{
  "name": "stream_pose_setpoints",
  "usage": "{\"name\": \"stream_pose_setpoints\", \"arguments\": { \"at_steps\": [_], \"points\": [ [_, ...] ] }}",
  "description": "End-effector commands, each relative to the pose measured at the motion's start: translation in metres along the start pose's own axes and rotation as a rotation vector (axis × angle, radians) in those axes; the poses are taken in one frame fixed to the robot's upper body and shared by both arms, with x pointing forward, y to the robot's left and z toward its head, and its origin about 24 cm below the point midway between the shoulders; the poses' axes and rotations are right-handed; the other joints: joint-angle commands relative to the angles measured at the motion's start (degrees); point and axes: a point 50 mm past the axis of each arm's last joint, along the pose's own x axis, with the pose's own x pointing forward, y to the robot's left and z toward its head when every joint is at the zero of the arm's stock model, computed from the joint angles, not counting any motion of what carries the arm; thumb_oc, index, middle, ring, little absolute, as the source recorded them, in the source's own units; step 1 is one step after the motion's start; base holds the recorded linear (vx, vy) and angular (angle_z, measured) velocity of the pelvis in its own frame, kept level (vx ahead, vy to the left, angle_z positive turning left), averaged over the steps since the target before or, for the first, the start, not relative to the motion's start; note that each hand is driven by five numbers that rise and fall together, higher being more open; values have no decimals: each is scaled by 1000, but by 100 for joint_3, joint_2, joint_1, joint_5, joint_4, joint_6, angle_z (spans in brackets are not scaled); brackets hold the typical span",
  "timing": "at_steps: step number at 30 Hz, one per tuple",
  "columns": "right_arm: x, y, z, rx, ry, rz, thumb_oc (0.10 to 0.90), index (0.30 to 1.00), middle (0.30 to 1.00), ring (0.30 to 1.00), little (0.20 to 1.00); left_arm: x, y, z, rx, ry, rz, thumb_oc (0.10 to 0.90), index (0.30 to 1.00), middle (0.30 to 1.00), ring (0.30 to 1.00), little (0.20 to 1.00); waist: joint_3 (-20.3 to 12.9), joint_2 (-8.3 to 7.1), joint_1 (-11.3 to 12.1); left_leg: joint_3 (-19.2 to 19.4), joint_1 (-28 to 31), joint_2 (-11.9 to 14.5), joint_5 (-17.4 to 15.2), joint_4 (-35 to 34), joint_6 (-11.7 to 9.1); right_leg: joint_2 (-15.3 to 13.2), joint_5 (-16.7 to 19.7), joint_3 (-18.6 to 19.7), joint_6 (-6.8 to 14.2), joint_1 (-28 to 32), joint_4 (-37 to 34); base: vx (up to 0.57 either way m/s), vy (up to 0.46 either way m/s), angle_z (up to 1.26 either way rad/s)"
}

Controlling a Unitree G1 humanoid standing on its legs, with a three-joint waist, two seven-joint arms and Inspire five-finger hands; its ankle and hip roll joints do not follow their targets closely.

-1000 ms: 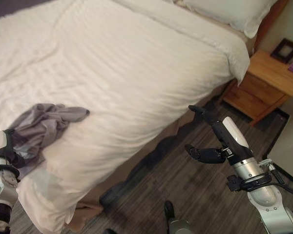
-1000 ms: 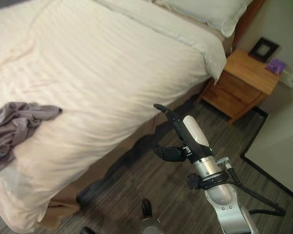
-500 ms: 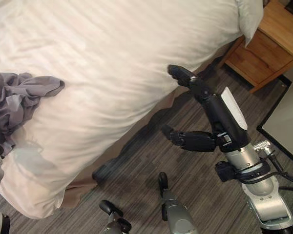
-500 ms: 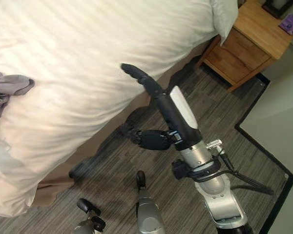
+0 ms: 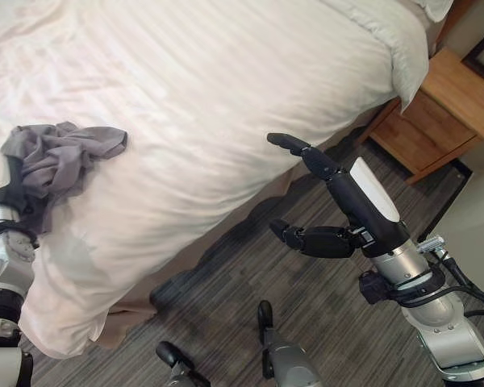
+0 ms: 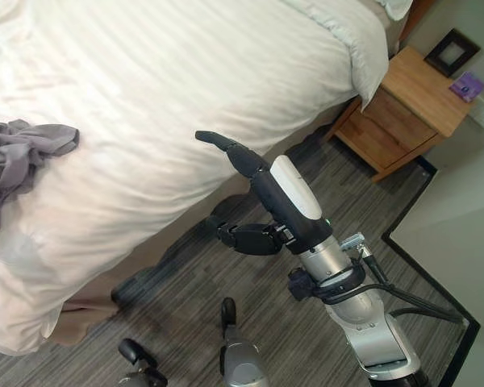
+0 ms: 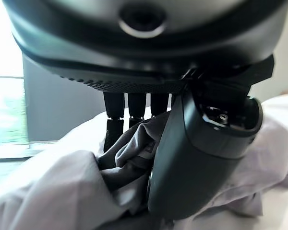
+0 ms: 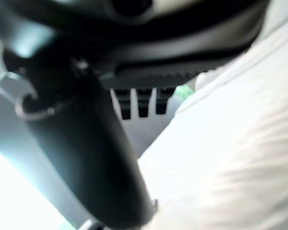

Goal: Pick up bed clothes into laundry basket.

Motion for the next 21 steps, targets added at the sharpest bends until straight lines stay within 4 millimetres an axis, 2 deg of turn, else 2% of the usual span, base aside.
{"name": "stream_pose_setpoints", "arguments": {
  "at_steps": [1,2,4,6,8,10,11,12,13,14,16,17,18,19,20,21],
  "points": [
    [6,-20,24,-65,-172,-136,800,900,900,900,900,12,80,46,-139,-243,417,400,300,300,300,300,-731,199,-262,-71,429,194,-462,30,-259,-299,-1479,59,478,715,81,0,0,0],
    [6,-20,23,-67,-171,-135,800,900,900,900,900,11,79,45,-139,-242,416,400,300,300,300,300,-735,205,-264,-70,436,188,-466,30,-257,-305,-1481,59,482,721,81,7,-30,-8],
    [1,-22,18,-136,-131,-120,800,900,900,900,900,5,99,73,-259,-353,522,400,300,300,300,300,-1029,269,-345,-82,583,158,-500,30,-256,-332,-1476,62,487,832,81,-3,-53,-11],
    [-1,-24,15,-164,-105,-122,800,900,900,900,900,-4,106,89,-352,-435,557,400,300,300,300,300,-1171,308,-402,-111,671,153,-520,30,-257,-337,-1496,96,481,887,81,-32,-39,-4],
    [-2,-26,13,-185,-90,-122,800,900,900,900,900,-10,104,94,-393,-470,542,400,300,300,300,300,-1237,333,-420,-122,738,136,-556,30,-238,-328,-1512,150,464,911,81,-13,3,-3],
    [-3,-33,3,-273,-34,-157,800,900,900,900,900,-31,101,103,-525,-567,531,400,300,300,300,300,-1321,355,-569,-144,996,37,-680,81,-137,-290,-1510,516,389,920,99,-10,24,-35],
    [-3,-35,-3,-310,-5,-172,800,900,900,900,900,-42,96,106,-589,-589,516,400,300,300,300,300,-1297,333,-562,-164,1066,9,-817,283,-109,-284,-1512,702,348,939,108,30,38,-69],
    [-4,-37,-7,-340,22,-190,800,900,900,900,900,-49,91,108,-635,-600,501,400,300,300,300,300,-1251,304,-536,-354,1051,-10,-832,473,-113,-260,-1528,826,321,940,108,15,26,-75],
    [-6,-42,-13,-397,65,-203,800,900,900,900,900,-59,84,109,-699,-606,475,400,300,300,300,300,-1203,254,-468,-703,1013,-83,-959,628,-89,-233,-1515,959,311,933,111,-50,1,-133],
    [-8,-46,-21,-455,105,-216,800,900,900,900,900,-71,75,108,-757,-594,442,400,300,300,300,300,-1172,216,-343,-1229,868,-323,-1176,810,115,-213,-1400,1145,294,843,166,-39,-14,-145],
    [-10,-51,-28,-501,152,-255,800,900,900,900,900,-89,59,110,-872,-579,379,400,300,300,300,300,-1094,188,-89,-2503,784,-956,-1758,853,375,-53,-1377,1563,277,767,266,-10,46,-128],
    [-11,-51,-28,-502,153,-254,800,900,900,900,900,-90,59,110,-874,-578,377,400,300,300,300,300,-1095,189,-78,-2494,779,-965,-1745,858,388,-61,-1360,1577,281,756,271,-42,169,-200],
    [-24,-58,-37,-534,230,-331,800,900,900,900,900,-108,46,117,-982,-574,319,400,300,300,300,300,-1072,227,-115,-2703,918,-1125,-1804,600,581,35,-1264,1820,321,687,306,-48,201,-185],
    [-32,-62,-40,-552,272,-369,800,900,900,900,900,-114,41,119,-1014,-570,294,400,300,300,300,300,-1081,231,-199,-2613,973,-1141,-1772,490,620,28,-1210,1855,381,653,310,-53,191,-154],
    [-32,-62,-39,-553,273,-369,800,900,900,900,900,-115,41,119,-1014,-571,292,400,300,300,300,300,-1095,225,-177,-2594,964,-1147,-1724,466,617,29,-1174,1878,376,624,308,-68,181,-77],
    [-48,-65,-46,-554,357,-447,800,900,900,900,900,-125,37,126,-1079,-583,248,400,300,300,300,300,-1135,208,-299,-2296,1115,-1184,-1588,104,680,5,-1041,2010,568,453,352,-87,149,-83]
  ]
}}
